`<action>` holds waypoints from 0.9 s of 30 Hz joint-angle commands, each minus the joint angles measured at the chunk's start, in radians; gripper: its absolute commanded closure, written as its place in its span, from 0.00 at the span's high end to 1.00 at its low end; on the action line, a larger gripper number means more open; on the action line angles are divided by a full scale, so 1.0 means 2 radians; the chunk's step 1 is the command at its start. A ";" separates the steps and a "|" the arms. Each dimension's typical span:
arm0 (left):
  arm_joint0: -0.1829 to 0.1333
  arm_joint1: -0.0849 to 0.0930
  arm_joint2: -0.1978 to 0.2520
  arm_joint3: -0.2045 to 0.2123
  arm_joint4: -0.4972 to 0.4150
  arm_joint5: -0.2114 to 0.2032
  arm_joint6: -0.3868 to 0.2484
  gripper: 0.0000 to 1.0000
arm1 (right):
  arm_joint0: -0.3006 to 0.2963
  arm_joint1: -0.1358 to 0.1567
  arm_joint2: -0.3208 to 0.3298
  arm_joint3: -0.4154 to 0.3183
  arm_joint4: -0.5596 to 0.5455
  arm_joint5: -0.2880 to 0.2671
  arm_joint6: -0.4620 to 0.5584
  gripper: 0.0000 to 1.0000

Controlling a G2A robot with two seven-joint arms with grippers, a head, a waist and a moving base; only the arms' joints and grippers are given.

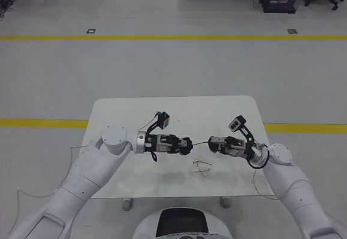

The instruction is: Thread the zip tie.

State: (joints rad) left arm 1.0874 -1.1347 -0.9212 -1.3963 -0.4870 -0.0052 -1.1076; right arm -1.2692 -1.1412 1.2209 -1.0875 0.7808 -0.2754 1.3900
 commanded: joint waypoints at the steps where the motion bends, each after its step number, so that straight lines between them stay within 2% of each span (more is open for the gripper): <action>1: 0.000 0.000 0.000 0.000 0.000 0.000 0.000 0.00 | -0.001 0.001 0.001 0.001 0.005 0.000 0.000 0.39; 13: 0.000 0.000 0.000 0.000 0.000 0.000 0.000 0.00 | -0.003 0.006 -0.004 -0.004 0.017 0.001 0.000 0.29; 27: 0.000 0.000 0.000 0.000 0.000 0.000 0.000 0.00 | 0.000 0.012 -0.019 -0.006 0.027 -0.007 0.000 0.22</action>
State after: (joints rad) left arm 1.0874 -1.1347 -0.9211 -1.3963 -0.4870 -0.0052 -1.1076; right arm -1.2693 -1.1176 1.1839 -1.0997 0.8343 -0.2879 1.3900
